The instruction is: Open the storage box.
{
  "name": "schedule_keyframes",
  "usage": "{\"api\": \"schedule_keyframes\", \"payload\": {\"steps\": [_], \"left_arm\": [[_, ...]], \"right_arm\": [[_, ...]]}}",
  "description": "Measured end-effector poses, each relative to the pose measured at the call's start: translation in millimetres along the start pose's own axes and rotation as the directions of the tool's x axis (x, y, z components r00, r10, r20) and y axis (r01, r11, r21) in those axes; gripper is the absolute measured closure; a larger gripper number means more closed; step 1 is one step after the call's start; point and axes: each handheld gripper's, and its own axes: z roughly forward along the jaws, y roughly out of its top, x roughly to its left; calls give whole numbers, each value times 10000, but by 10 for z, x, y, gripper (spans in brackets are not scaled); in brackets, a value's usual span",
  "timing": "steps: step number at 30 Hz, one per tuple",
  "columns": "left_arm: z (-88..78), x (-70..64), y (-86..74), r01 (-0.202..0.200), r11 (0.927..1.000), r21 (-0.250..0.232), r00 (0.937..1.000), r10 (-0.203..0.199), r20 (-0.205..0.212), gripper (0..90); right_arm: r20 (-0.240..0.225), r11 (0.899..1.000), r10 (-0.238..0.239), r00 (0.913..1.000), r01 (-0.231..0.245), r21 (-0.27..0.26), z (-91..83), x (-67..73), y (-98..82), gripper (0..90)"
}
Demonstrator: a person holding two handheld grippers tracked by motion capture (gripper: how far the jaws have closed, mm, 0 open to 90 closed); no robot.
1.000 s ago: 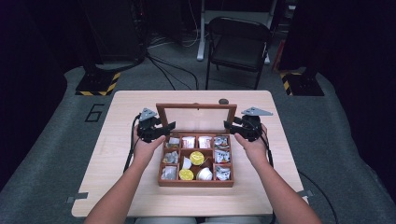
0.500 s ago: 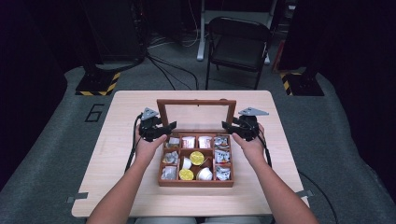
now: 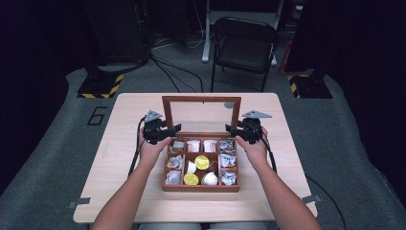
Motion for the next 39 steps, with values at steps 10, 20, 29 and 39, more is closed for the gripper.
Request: {"api": "schedule_keyframes", "payload": {"steps": [10, 20, 29, 39], "left_arm": [[51, 11, -29, 90, 10000, -9, 9999, -90, -147, 382], [72, 41, -65, 57, 9997, 221, 10000, -55, -63, 379], [177, 53, -131, 179, 9989, 429, 9998, -179, -22, 367], [187, 38, -135, 185, 9988, 446, 9998, -183, -41, 370]], "right_arm": [[53, 9994, 216, 9998, -218, 265, 96, -38, -34, 431], [203, 9994, -60, 9998, 53, 346, 165, 5, -62, 450], [207, 9995, 71, 9998, -78, 311, 164, 9, -64, 451], [351, 9994, -98, 9993, 87, 329, 161, 28, -76, 445]]}}
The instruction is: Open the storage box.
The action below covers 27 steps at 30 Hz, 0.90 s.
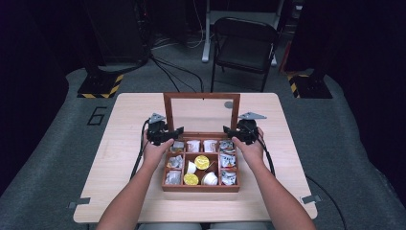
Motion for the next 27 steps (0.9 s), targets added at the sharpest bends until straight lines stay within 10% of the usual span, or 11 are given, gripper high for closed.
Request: {"api": "schedule_keyframes", "payload": {"steps": [27], "left_arm": [[60, 18, -4, 277, 9996, 105, 9991, -274, -329, 384]], "right_arm": [[79, 9984, 553, 9984, -554, 101, 98, -45, -74, 462]]}}
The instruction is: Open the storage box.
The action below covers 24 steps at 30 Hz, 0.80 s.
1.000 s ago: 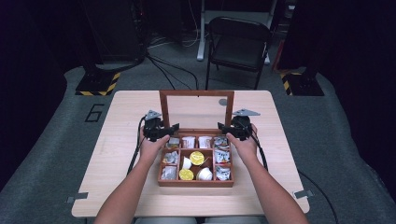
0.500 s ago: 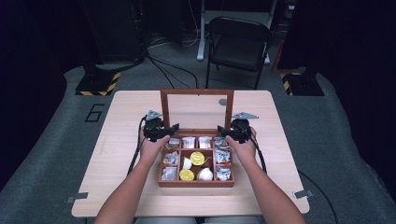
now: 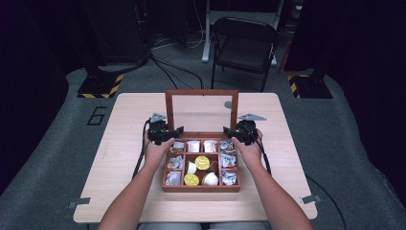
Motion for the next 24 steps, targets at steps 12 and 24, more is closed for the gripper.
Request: {"api": "schedule_keyframes", "payload": {"steps": [12, 24], "left_arm": [[50, 36, -9, 176, 9997, 157, 9997, -173, -149, 376], [114, -13, 33, 429, 9963, 746, 9983, -397, -436, 315]], "right_arm": [[181, 9991, -80, 9998, 72, 423, 66, 2, 56, 461], [176, 9982, 376, 9991, -384, 463, 92, -14, 63, 459]]}}
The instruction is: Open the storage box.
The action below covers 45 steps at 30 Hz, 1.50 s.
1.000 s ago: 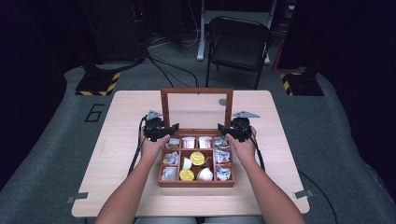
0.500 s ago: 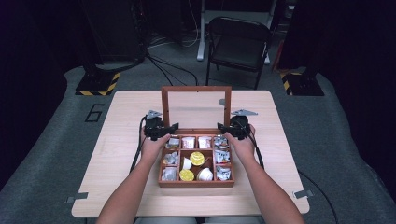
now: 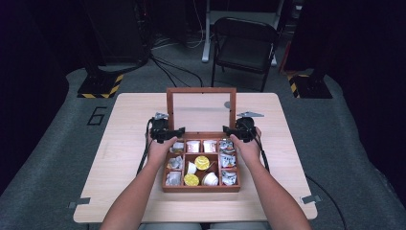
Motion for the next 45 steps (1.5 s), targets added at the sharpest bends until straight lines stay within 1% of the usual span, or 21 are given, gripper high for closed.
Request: {"api": "schedule_keyframes", "payload": {"steps": [3, 6, 7, 8, 9, 10, 17, 18, 23, 24, 26, 27, 29, 32, 36, 37, 39, 40, 43, 44, 45], "left_arm": [[9, 6, -4, 91, 10000, -6, 10000, -91, 19, 315], [22, 12, -7, 367, 9993, -86, 9993, -367, 71, 313], [22, 12, -7, 367, 9993, -86, 9993, -367, 71, 313], [33, 16, -7, 493, 9986, -169, 9987, -491, 109, 312], [35, 17, -6, 538, 9985, -140, 9985, -536, 136, 312], [35, 20, -5, 541, 9985, -96, 9984, -539, 145, 312], [55, 38, -6, 645, 9979, -43, 9977, -644, 216, 307], [67, 41, -7, 672, 9977, -77, 9975, -670, 203, 304], [77, 59, -12, 785, 9969, -38, 9966, -784, 265, 302], [80, 70, -13, 833, 9965, 24, 9961, -834, 292, 302], [85, 80, -17, 920, 9957, 39, 9952, -921, 331, 302], [85, 81, -19, 976, 9952, 60, 9946, -977, 344, 301], [87, 85, -21, 985, 9951, 63, 9945, -987, 345, 301], [88, 101, -25, 1104, 9937, 176, 9931, -1110, 375, 300], [90, 109, -34, 1188, 9928, 172, 9920, -1194, 401, 298], [97, 113, -35, 1267, 9918, 191, 9910, -1274, 417, 298], [108, 128, -35, 1208, 9924, 235, 9915, -1217, 461, 294], [119, 121, -34, 1277, 9913, 314, 9907, -1290, 442, 288], [141, 116, -26, 1099, 9924, 561, 9929, -1122, 395, 254], [146, 113, -30, 1212, 9911, 553, 9915, -1235, 407, 251], [149, 118, -32, 1257, 9904, 571, 9907, -1283, 442, 251]], "right_arm": [[11, 10000, 92, 10000, -92, -1, 9, -2, -2, 450], [91, 9999, 136, 9999, -136, 34, 27, 8, -5, 425], [91, 9999, 136, 9999, -136, 34, 27, 8, -5, 425], [150, 9999, 116, 9998, -117, 55, 37, 25, -7, 407], [186, 9999, 126, 9997, -128, 75, 40, 33, -9, 399], [228, 10000, 31, 9997, -33, 83, 45, 32, -8, 395], [232, 9996, 188, 9996, -192, 185, 66, 23, -6, 385], [191, 9992, 279, 9994, -284, 266, 75, 20, -4, 378], [120, 9987, 262, 9996, -267, 443, 98, 2, 15, 372], [62, 9979, 401, 9992, -404, 504, 107, 0, 16, 371], [20, 9973, 492, 9988, -492, 544, 115, -1, 17, 369], [75, 9974, 465, 9989, -468, 549, 120, -7, 15, 367], [23, 9972, 511, 9987, -512, 543, 126, -10, 10, 366], [8, 9970, 584, 9983, -584, 513, 139, -10, 4, 361], [-50, 9960, 711, 9975, -708, 540, 154, -13, -2, 359], [-66, 9958, 732, 9973, -728, 558, 157, -14, -3, 359], [-42, 9954, 759, 9971, -755, 597, 160, -19, -5, 358], [-71, 9950, 801, 9968, -796, 603, 163, -22, -6, 357], [-117, 9935, 955, 9954, -946, 632, 180, -39, -18, 356], [-98, 9934, 955, 9954, -947, 642, 184, -49, -20, 357], [-90, 9909, 1155, 9933, -1146, 706, 184, -42, -21, 357]]}}
